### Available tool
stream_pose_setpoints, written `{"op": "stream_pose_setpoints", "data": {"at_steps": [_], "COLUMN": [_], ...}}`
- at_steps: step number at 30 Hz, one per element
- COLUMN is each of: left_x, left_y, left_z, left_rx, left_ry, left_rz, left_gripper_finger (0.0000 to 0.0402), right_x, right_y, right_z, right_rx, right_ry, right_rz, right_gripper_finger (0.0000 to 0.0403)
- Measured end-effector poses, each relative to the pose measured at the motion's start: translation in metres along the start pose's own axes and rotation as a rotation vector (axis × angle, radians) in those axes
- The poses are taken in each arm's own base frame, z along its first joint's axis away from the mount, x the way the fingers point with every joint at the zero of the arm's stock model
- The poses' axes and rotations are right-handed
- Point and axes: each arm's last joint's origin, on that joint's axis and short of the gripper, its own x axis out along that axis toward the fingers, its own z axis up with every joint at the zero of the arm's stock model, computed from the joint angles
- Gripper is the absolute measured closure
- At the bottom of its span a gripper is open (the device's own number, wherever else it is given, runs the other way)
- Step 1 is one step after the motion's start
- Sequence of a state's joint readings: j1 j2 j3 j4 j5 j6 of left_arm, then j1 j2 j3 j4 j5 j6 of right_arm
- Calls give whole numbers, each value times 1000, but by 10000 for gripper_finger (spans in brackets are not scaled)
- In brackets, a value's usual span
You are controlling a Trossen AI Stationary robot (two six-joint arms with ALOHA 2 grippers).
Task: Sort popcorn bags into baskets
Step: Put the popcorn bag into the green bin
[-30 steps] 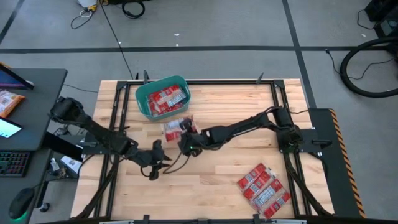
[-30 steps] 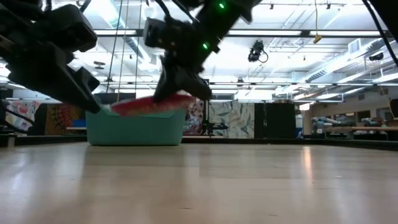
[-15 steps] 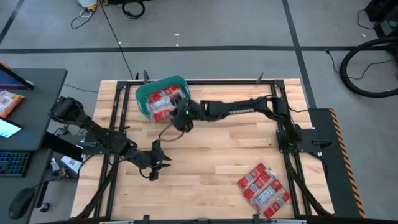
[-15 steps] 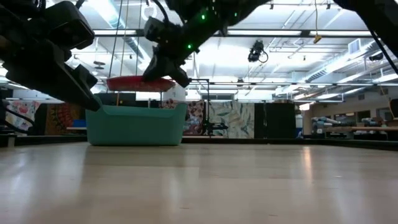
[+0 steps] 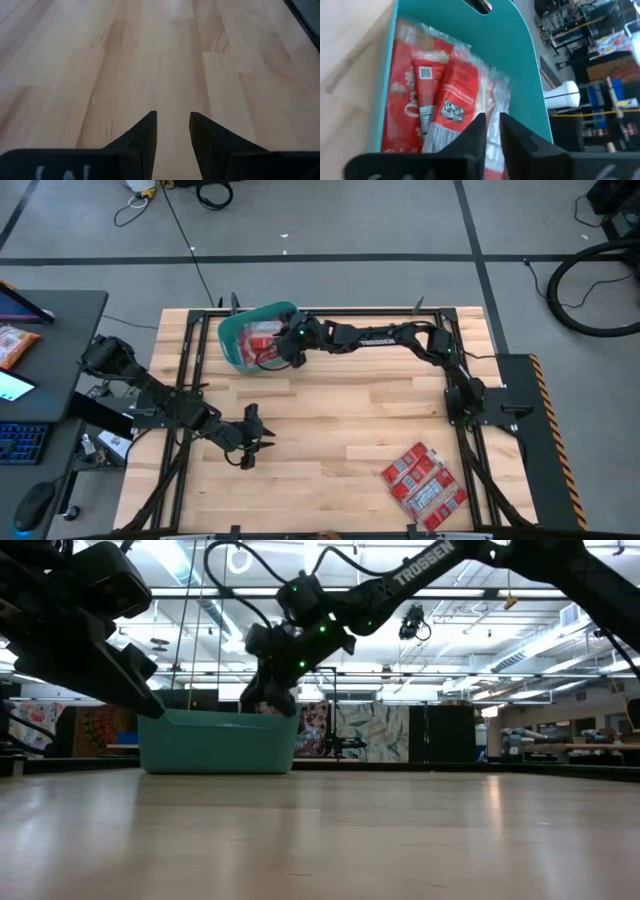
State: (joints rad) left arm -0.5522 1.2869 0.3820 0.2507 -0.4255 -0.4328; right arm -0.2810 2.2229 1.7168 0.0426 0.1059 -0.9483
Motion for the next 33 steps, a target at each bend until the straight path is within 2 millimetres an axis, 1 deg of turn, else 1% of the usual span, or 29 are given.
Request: {"op": "stream_pose_setpoints", "data": {"at_steps": [4,6,9,12,15,19,23,28,30,33], "left_x": [0,0,0,0,0,0,0,0,0,-1], "left_y": [1,1,1,1,1,2,3,5,7,8], "left_z": [0,0,-1,-1,-2,-1,0,2,3,7], "left_rx": [6,9,13,18,39,71,134,239,286,365], "left_ry": [2,0,6,13,14,13,-1,-41,-63,-100], "left_rz": [4,9,12,16,16,20,47,150,209,304], "left_gripper_finger": [280,280,280,280,280,280,280,280,280,280], "right_x": [-9,-17,-35,-57,-76,-95,-109,-130,-139,-154], "right_y": [0,-1,-3,0,9,25,49,74,82,93], "right_z": [9,16,35,61,81,94,94,83,78,73], "right_rx": [57,71,90,78,96,139,129,136,192,353], "right_ry": [0,6,-8,-49,-62,-11,182,496,606,758], "right_rz": [27,50,58,84,136,252,336,409,464,595], "right_gripper_finger": [305,286,267,258,258,259,259,261,262,262]}}
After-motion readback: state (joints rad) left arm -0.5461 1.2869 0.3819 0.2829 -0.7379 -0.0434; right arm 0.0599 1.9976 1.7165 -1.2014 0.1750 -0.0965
